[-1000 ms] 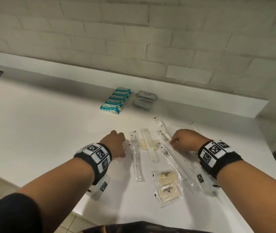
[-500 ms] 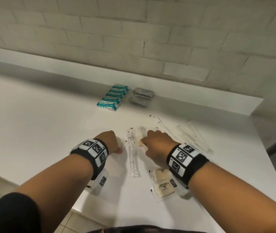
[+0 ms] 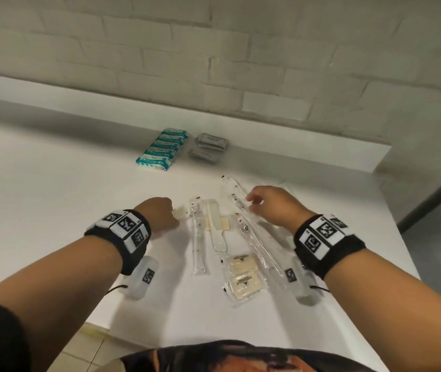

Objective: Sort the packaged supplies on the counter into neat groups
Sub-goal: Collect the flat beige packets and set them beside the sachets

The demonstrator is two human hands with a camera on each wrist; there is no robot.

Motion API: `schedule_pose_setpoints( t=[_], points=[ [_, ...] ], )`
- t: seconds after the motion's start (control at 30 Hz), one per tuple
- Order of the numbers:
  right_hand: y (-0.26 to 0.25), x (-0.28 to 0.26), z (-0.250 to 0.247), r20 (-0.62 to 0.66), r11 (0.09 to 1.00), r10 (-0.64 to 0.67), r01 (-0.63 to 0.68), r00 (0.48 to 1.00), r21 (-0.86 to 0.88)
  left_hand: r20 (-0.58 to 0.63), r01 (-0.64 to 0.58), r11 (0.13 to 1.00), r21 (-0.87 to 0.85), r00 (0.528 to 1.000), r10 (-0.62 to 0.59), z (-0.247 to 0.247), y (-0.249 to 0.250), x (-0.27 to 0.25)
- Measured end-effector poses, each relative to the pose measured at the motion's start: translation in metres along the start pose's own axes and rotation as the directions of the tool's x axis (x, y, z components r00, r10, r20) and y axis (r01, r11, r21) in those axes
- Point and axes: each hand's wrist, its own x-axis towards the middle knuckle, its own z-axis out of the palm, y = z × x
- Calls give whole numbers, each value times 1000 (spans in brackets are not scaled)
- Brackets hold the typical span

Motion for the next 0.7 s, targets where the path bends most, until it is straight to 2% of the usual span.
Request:
schedule_pose_setpoints(
  t=[0.07, 0.13, 0.23, 0.33, 0.4, 0.47, 0.6, 0.7],
  points=[
    [13, -2, -8, 32, 994, 69, -66, 997, -84, -58, 10, 991, -136, 998, -18, -3, 5, 5],
    [19, -9, -2, 125, 984, 79, -57, 989, -171, -68, 18, 975, -220, 997, -34, -3, 15, 7],
    [16, -24, 15, 174, 982, -17, 49, 985, -184, -26, 20, 989, -146, 999, -24, 3, 27, 8],
    [0, -38, 25, 273, 993, -89, 106, 958, -49, 28, 28, 999, -43, 999, -26, 5, 29, 7],
    [-10, -46, 33, 314, 964, -137, 199, 940, -175, 73, 30, 998, -58, 997, -26, 6, 23, 8],
    [-16, -52, 35, 332, 939, -133, 226, 934, -259, 85, 41, 995, -93, 996, -33, 7, 17, 10],
    [-28, -53, 27, 403, 899, -120, 272, 907, -344, -25, 24, 978, -205, 999, -29, 4, 13, 12],
    [-31, -48, 28, 431, 918, -90, 243, 898, -314, -87, -81, 964, -253, 994, 61, 3, 25, 10]
  ],
)
